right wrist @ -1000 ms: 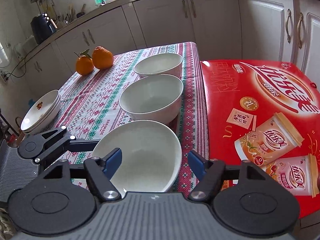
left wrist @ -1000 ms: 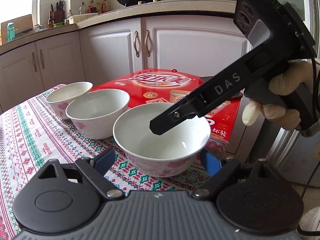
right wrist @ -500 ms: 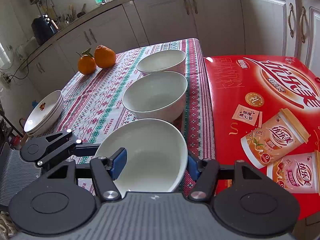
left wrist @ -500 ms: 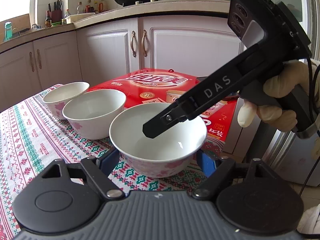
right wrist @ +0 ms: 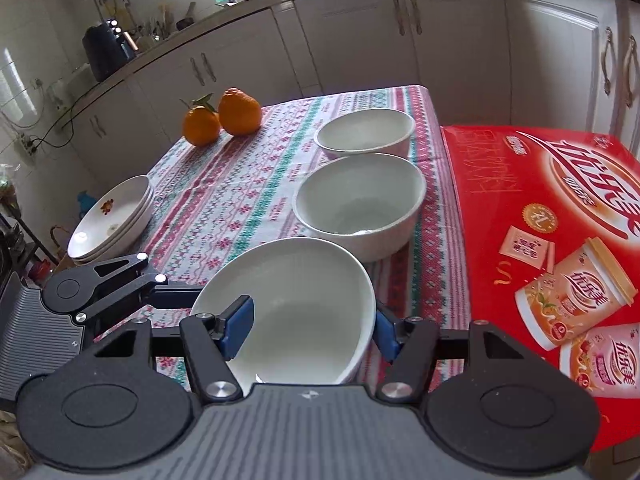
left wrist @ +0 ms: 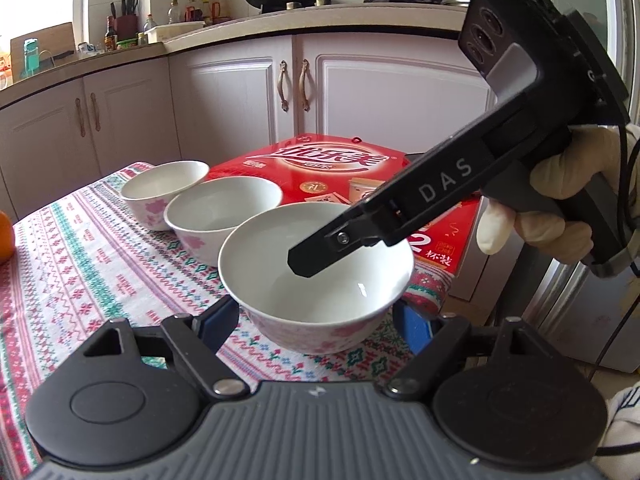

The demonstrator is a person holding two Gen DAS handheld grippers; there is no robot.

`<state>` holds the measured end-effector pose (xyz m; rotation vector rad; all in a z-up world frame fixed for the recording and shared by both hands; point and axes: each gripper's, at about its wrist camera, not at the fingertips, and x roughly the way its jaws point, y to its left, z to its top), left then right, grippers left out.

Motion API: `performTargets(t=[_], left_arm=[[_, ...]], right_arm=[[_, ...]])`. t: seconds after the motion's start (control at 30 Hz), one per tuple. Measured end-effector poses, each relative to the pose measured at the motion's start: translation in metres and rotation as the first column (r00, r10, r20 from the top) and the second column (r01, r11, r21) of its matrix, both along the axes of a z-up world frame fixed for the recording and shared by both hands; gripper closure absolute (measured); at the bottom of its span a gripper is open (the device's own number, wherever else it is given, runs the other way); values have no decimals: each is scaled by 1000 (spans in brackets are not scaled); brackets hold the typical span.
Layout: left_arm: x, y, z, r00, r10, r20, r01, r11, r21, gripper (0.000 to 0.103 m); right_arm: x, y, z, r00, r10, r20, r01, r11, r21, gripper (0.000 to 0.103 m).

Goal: Organize plates and bowls

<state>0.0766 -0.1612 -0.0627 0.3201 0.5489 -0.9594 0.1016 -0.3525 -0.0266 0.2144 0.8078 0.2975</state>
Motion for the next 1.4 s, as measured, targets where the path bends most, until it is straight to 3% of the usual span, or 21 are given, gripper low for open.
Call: performTargets(t=[0.83,1.4], left_arm=[[21,93,9,981,194,-18,-194,981,-1,20],[44,118,-3,967,248,-56,-248,969,13,19]], right_arm=[[53,102,7,977,213,16,-213,977,-13,35],[85,131,-4,966,259,-18,-260,966,-18,35]])
